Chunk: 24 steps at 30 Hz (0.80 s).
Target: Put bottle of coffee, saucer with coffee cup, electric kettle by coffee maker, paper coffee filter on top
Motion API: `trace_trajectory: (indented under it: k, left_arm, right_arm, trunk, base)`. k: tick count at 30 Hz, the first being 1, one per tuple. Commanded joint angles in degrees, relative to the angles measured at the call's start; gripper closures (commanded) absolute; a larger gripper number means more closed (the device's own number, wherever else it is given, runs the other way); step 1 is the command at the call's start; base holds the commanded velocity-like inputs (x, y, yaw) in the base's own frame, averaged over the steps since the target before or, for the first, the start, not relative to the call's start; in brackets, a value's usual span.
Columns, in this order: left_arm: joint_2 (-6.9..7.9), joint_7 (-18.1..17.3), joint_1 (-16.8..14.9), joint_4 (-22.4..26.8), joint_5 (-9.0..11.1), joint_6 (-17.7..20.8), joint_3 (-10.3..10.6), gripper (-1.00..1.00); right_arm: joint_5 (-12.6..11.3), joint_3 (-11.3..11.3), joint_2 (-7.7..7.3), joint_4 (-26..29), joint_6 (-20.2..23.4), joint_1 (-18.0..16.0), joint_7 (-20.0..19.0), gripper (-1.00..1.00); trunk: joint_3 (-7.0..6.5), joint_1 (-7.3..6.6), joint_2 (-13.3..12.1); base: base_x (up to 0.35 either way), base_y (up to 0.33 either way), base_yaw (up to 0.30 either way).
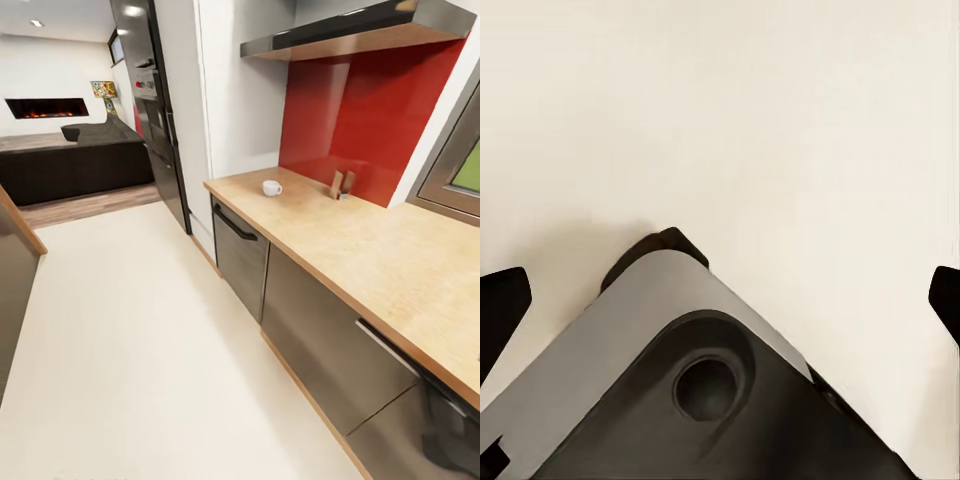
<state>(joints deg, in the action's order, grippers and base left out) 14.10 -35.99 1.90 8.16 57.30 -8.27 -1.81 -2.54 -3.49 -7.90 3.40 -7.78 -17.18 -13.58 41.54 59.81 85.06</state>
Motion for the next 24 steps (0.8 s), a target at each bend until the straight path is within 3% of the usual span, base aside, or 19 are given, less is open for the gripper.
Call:
trace_trajectory:
  k: [1,5,8,13,16,24]
  left_arm:
    - [0.01,-0.18,0.03,0.88,-0.17,-0.11,-0.12,-1.0]
    - [0.07,-0.64,0.03,7.06,-0.17,0.11,-0.16,-1.0]
    - [0.17,-0.83,0.03,13.36,-0.18,0.35,-0.19,-1.0]
    - [0.09,-0.82,0.03,19.8,-0.24,1.09,0.31,-1.0]
    - [0.04,-0.81,0.03,20.72,-0.24,1.25,2.1,-1.0]
    - [-1.01,-0.74,0.03,20.72,-0.18,1.16,3.02,-1.0]
  right_arm:
    - [-0.27,-0.11,0.26,0.1,-0.1,-0.04,-0.42,-1.0]
    - [-0.27,1.28,1.82,4.46,0.19,-0.05,-0.5,-1.0]
    - [-0.3,5.33,3.3,9.32,0.47,-0.05,-0.55,-1.0]
    - [-0.37,9.2,4.0,17.54,3.61,-0.05,-0.57,-1.0]
    - [-0.36,9.74,4.08,18.98,4.98,-0.05,-0.49,-1.0]
    - [-0.36,9.94,4.1,18.41,5.38,-0.03,-0.42,-1.0]
  trunk:
    - [0.05,0.02,0.02]
    - [0.08,0.02,0.02]
    - [0.08,0.02,0.02]
    - [0.08,0.02,0.02]
    - [0.13,0.02,0.02]
    - [0.5,0.02,0.02]
  base:
    - [0.082,0.058,0.199]
    - [0.036,0.025,0.087]
    - [0.011,0.008,0.026]
    - [0.003,0.002,0.008]
    - [0.0,0.0,0.048]
    - [0.029,0.0,0.176]
